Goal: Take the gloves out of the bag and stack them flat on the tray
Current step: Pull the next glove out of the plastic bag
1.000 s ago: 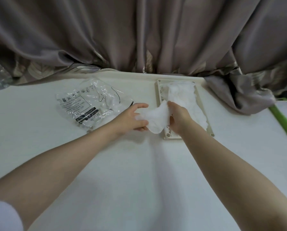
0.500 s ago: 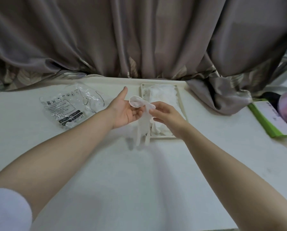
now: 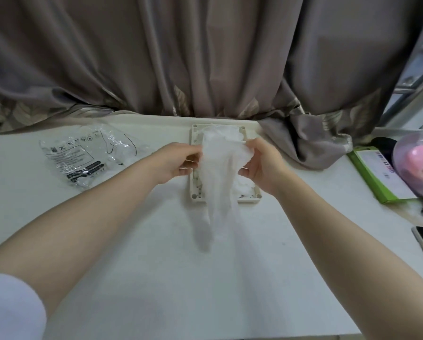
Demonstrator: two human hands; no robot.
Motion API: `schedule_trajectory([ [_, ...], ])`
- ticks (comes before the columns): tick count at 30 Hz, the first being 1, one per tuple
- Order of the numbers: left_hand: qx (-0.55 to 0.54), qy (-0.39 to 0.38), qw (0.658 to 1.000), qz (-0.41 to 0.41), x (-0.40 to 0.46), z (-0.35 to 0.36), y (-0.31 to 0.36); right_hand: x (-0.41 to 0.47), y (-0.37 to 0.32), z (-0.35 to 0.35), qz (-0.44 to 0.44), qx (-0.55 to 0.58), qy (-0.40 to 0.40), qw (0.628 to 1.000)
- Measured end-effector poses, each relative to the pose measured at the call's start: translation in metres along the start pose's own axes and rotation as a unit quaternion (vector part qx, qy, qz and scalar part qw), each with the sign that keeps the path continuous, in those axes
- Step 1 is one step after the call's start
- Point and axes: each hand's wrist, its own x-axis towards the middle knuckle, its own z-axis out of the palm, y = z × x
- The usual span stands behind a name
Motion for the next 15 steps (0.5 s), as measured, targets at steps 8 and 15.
schedule_trajectory([
  [8,-0.021,-0.109,0.985,0.132,-0.013,0.050,0.013,-0.005,-0.009,-0.017,-0.044,-0.092,-0.058,0.993],
  [15,0.051,-0.128,0.978,0.159,0.002,0.064,0.002,0.000,-0.007,-0.031,-0.049,-0.151,-0.093,0.983],
])
